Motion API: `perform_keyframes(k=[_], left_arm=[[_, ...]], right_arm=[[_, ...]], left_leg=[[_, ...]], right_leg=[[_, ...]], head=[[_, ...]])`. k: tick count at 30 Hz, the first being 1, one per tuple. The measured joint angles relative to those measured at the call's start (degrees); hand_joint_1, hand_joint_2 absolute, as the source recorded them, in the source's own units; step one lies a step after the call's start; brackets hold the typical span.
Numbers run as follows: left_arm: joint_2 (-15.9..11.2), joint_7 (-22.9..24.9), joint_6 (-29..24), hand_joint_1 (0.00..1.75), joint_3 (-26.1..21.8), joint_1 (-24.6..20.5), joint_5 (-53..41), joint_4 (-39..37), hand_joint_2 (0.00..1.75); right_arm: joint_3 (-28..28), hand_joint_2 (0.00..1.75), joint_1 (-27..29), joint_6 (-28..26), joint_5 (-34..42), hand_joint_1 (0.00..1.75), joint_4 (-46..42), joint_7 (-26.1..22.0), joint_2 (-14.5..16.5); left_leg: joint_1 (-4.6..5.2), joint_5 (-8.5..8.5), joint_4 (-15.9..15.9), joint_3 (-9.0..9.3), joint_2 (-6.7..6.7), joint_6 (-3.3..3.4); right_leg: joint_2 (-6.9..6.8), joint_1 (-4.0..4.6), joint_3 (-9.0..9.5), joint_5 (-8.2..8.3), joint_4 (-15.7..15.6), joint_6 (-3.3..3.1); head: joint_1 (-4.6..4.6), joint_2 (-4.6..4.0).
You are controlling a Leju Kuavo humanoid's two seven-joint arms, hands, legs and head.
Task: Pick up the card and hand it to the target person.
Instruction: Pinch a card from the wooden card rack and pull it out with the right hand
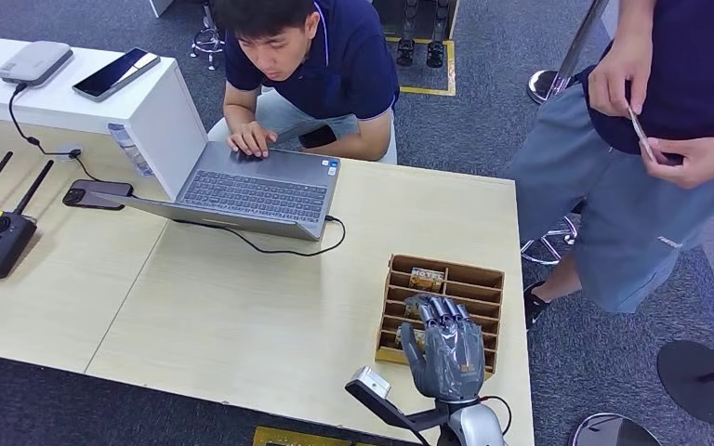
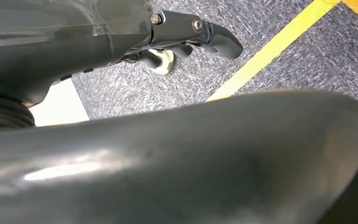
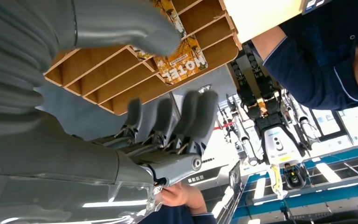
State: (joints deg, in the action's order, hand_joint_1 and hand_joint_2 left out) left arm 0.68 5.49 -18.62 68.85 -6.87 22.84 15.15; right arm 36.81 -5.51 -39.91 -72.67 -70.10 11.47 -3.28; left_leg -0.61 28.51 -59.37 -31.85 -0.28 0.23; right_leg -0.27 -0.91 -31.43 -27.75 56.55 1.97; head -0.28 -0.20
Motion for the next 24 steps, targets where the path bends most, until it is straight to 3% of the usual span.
perform_keyframes(k=[24], left_arm=[[0.0,0.0,0.0,0.0,0.0,0.0,0.0,0.0,0.0]], right_arm=[[0.0,1.75,0.0,0.0,-0.1,1.06,0.2,0.1,0.0]], left_leg=[[0.0,0.0,0.0,0.0,0.0,0.0]], right_leg=[[0.0,0.0,0.0,0.0,0.0,0.0]], head=[[0.0,0.0]])
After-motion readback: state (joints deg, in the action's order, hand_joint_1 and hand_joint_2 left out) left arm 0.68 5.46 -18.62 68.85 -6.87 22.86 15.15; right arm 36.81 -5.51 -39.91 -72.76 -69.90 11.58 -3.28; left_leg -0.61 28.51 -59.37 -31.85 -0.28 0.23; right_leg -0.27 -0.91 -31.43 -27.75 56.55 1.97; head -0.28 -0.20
